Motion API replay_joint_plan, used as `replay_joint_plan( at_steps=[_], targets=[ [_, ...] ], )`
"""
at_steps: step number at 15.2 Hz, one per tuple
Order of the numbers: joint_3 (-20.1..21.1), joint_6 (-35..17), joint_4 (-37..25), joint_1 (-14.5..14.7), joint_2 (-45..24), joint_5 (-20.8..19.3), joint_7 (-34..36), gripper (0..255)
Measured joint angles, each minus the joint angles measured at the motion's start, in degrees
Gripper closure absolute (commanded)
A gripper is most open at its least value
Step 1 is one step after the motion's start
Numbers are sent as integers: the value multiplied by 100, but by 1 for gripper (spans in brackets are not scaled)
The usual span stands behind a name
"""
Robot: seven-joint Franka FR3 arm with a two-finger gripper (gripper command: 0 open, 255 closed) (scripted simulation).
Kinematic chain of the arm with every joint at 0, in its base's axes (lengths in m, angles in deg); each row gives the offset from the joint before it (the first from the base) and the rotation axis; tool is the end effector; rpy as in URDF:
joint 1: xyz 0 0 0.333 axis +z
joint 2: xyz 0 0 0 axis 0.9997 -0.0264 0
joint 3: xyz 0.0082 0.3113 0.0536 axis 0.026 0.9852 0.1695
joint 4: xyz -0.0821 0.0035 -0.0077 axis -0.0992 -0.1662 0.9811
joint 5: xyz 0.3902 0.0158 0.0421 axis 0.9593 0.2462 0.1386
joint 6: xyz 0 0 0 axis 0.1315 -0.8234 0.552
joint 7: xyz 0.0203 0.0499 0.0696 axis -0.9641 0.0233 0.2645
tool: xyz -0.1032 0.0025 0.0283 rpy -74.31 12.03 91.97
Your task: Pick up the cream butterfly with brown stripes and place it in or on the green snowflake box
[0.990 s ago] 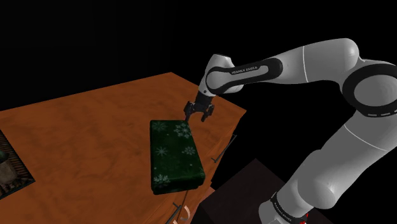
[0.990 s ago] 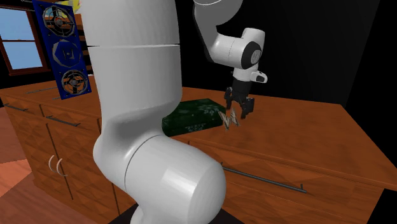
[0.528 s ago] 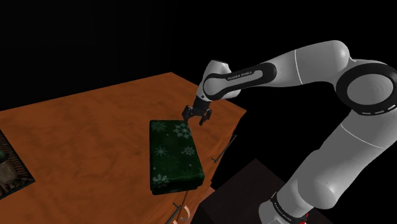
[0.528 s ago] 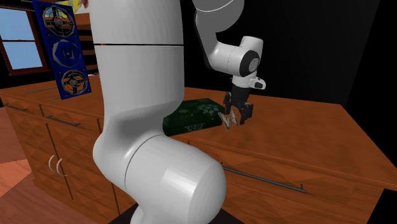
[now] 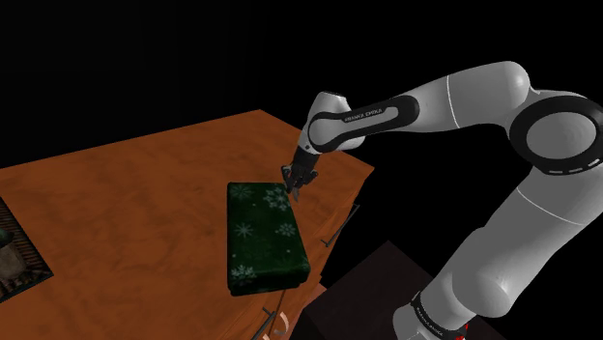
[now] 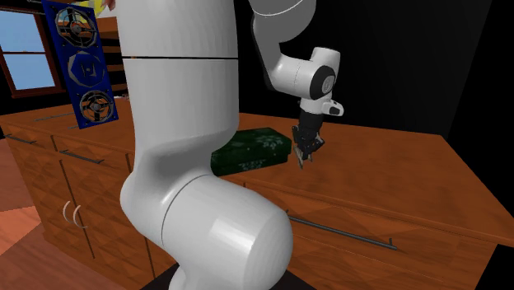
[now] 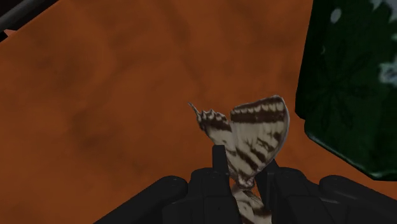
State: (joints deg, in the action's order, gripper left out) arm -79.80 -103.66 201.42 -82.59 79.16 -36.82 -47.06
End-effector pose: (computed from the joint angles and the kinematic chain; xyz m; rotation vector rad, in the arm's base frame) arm 0.5201 0.1021 0.3642 -2.9489 0.4493 0.0041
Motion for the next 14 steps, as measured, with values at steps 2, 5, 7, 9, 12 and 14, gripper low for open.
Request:
replay_joint_plan(
  at_steps=[2,5,7,9,12,14],
  targets=[
    [-8,-2,-9,-6,10,-5,-1,255],
    [-11,-6,-5,-8,17,-7,-2,255],
    [-12,-14,3,-8,18,-6,-4,255],
    [-14,86,-43,-8,51,-16,10,255],
    [-10,305,-148,-4,144,-35,53,255],
    [-16,457,-205,-10,237,-47,72,255]
  ],
)
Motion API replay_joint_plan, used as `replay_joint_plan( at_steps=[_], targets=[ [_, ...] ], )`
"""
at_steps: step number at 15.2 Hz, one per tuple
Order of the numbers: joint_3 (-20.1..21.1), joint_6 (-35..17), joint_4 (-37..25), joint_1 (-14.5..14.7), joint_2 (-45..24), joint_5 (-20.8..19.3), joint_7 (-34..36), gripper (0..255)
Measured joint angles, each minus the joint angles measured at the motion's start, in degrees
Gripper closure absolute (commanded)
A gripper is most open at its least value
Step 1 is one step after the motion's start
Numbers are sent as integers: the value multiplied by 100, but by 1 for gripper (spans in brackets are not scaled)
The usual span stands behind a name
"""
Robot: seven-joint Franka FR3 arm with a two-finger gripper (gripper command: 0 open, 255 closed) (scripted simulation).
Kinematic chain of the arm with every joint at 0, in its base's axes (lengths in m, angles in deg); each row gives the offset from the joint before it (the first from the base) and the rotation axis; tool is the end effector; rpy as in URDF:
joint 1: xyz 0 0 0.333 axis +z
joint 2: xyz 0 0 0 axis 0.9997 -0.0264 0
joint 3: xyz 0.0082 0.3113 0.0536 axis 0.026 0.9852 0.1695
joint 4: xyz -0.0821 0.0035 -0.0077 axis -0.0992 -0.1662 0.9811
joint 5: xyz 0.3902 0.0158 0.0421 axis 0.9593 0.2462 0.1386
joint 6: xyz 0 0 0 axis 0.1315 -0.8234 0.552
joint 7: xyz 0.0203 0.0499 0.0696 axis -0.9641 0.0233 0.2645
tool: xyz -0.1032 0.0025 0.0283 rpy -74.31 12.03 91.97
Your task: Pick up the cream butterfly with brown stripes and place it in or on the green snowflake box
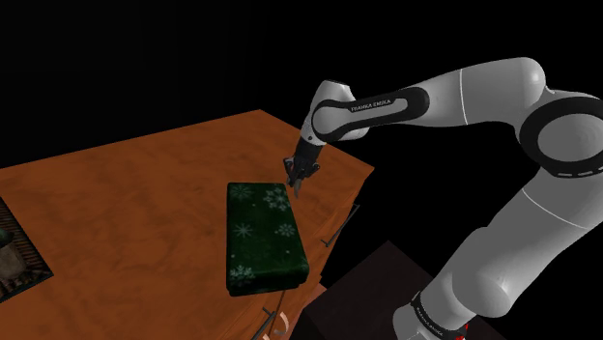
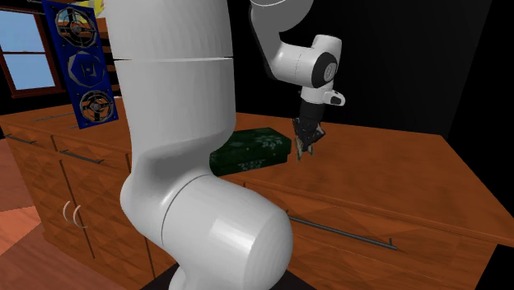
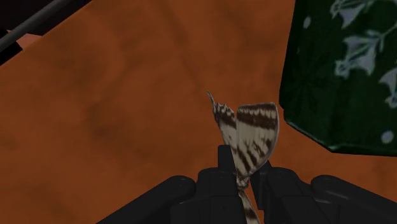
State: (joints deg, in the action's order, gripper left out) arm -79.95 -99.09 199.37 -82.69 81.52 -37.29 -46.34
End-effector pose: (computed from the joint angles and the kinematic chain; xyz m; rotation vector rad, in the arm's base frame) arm 0.5197 0.1018 0.3948 -2.9500 0.4490 0.0088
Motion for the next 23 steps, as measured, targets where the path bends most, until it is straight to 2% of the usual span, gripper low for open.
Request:
replay_joint_plan(
  at_steps=[23],
  targets=[
    [-45,1710,-1180,-40,542,-123,244,255]
  ],
)
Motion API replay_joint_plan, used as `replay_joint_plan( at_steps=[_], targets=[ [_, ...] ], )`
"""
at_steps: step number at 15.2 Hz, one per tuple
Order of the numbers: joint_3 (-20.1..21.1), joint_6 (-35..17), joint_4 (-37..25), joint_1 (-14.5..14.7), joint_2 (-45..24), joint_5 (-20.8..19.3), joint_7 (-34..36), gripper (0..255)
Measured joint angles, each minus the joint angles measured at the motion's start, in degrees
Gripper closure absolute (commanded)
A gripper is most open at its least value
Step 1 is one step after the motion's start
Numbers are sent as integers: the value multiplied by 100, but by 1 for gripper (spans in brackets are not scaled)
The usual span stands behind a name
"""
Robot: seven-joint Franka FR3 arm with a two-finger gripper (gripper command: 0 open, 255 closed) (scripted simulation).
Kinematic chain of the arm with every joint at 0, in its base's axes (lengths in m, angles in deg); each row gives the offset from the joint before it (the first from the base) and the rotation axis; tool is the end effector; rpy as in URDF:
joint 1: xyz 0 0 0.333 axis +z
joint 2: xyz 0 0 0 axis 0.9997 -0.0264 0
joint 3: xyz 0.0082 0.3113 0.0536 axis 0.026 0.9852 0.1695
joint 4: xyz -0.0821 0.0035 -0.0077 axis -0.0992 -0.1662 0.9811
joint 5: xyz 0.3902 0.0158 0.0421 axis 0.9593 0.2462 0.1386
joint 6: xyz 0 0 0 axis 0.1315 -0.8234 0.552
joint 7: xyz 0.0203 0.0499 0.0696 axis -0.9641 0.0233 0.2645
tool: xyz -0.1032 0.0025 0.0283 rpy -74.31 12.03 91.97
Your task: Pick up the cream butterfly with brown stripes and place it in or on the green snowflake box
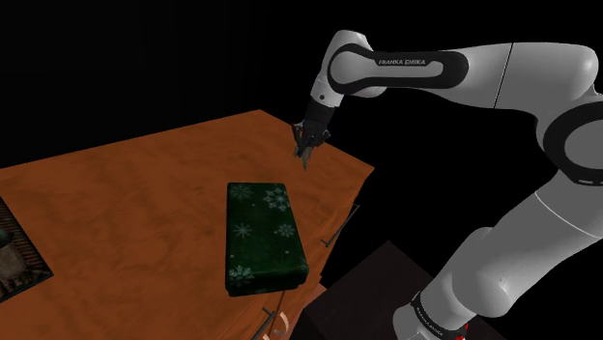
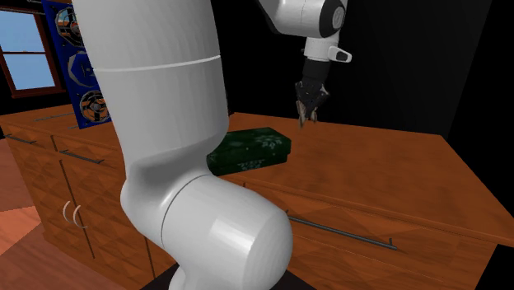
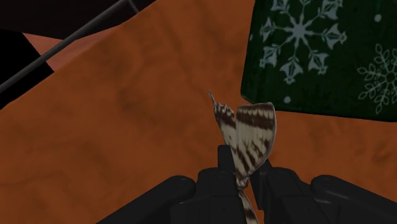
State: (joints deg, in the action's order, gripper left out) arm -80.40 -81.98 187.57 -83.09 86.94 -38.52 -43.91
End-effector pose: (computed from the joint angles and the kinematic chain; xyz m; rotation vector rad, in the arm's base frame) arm 0.5189 0.1008 0.5149 -2.9500 0.4486 0.0092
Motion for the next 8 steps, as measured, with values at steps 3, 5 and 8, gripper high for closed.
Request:
replay_joint_plan(
  at_steps=[3,5,8],
  targets=[
    [5,195,-181,4,18,-10,44,255],
    [86,190,-121,68,97,0,186,255],
    [317,132,-3,247,215,33,570,255]
  ],
)
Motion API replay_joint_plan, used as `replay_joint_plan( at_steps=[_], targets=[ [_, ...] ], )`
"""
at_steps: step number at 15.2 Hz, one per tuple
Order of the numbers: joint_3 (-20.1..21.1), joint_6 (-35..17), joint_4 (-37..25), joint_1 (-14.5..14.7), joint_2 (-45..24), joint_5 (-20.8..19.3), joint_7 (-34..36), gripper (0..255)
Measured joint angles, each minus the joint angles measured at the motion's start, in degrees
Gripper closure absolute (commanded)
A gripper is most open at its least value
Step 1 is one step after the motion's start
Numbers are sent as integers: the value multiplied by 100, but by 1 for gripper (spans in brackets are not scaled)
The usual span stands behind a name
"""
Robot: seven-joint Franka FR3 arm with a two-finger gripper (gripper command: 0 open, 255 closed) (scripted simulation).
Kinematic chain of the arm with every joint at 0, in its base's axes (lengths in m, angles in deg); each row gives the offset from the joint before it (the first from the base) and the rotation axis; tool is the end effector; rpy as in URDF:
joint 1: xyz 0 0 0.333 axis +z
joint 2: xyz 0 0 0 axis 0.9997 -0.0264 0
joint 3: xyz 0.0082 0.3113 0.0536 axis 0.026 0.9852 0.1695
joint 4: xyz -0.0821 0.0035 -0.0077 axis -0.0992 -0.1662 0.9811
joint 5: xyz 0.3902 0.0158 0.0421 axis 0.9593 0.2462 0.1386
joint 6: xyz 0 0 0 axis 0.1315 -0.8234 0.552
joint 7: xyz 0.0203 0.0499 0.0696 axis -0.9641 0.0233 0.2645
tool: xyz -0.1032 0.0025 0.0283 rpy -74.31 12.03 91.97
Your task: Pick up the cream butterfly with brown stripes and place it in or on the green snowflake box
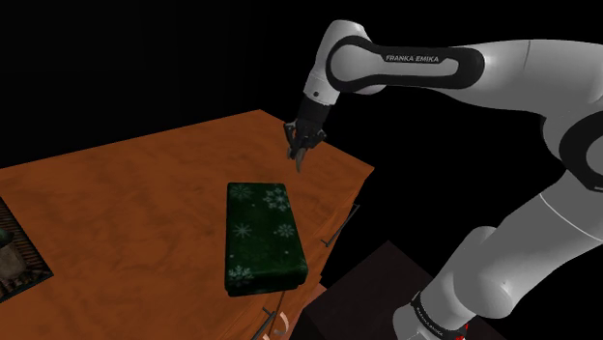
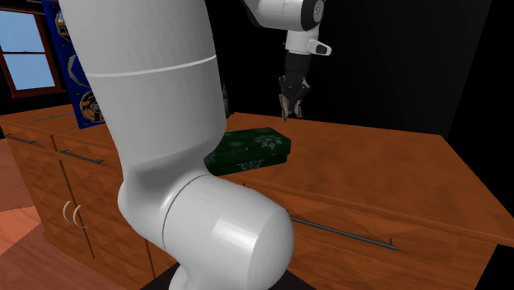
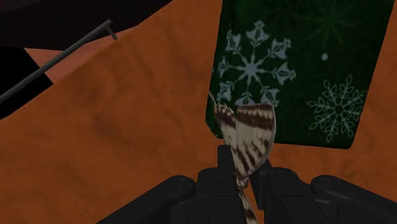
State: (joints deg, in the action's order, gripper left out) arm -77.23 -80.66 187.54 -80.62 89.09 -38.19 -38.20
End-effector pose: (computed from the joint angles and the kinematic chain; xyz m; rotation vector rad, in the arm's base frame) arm 0.4969 0.1515 0.5321 -2.9500 0.4466 0.0102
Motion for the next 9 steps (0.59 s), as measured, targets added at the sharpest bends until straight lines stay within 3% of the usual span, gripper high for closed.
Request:
replay_joint_plan(
  at_steps=[9],
  targets=[
    [727,-234,288,513,249,99,1172,255]
  ],
)
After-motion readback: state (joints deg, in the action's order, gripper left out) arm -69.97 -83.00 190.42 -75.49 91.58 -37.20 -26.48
